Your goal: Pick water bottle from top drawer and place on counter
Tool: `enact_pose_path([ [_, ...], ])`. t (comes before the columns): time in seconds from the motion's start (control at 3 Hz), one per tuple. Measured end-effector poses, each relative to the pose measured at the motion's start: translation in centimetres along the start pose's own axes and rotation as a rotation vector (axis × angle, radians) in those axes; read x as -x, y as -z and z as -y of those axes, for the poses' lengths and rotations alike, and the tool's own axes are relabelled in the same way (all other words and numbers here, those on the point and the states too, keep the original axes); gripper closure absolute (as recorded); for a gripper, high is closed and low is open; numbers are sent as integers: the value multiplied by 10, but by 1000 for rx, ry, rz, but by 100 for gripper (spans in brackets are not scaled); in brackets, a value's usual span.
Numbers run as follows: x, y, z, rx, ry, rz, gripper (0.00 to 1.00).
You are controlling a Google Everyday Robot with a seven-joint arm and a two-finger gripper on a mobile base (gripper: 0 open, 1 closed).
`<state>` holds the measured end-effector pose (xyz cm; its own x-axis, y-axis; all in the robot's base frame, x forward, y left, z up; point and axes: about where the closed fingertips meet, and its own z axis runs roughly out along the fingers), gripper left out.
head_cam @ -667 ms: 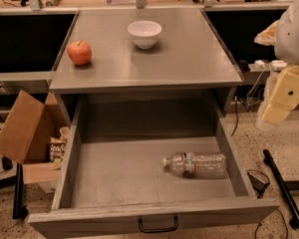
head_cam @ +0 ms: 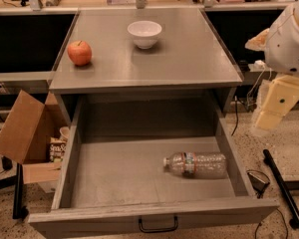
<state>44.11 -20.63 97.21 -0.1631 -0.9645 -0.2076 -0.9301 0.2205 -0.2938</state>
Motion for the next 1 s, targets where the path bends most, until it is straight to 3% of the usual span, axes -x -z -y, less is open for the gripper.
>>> enact_pose_path([
  [0.67, 10, -84, -22, 80, 137, 36, 0],
  [1.0, 14, -121, -33, 133, 154, 36, 0],
])
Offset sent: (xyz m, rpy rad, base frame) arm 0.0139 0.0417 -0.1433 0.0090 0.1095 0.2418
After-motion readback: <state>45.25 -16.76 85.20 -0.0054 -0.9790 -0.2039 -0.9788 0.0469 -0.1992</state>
